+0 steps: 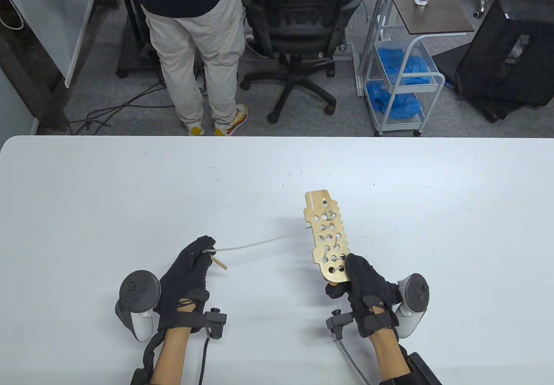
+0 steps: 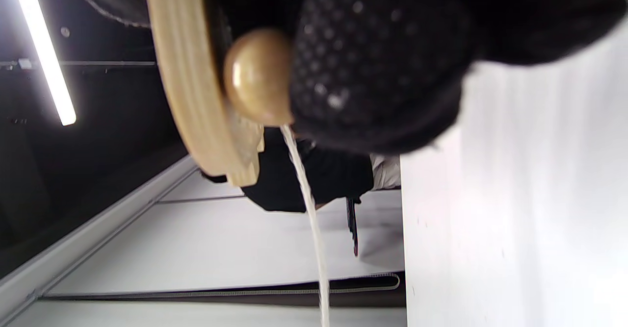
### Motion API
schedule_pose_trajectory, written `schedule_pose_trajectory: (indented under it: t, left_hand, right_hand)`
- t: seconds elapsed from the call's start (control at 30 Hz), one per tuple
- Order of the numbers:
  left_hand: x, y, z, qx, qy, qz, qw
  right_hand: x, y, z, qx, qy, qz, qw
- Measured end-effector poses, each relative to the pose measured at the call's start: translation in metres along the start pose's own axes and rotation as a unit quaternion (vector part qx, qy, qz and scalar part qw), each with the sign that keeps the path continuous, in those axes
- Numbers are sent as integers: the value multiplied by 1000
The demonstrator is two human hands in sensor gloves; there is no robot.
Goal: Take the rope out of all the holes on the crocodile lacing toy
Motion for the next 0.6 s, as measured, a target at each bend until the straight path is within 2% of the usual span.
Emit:
schedule_pose_trajectory:
  t: [0.37, 0.6]
  left_hand:
    - [17, -2, -16, 49, 25, 44, 998]
    - [21, -1, -26, 82, 59, 54, 993]
  right_hand:
    - [-25, 2, -4, 9, -39, -59, 997]
    - [-29, 4, -5, 11, -48, -71, 996]
Point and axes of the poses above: the tracker on the back of each hand, its own z axis roughly to the thumb side, its own y axis roughly from the fingertips to the wrist, x = y × z, the point moved 4 cm from there along -y, roughly from the wrist to the fingertips, and after that the axes turned 7 degrees about z, right-handed, at the moved point
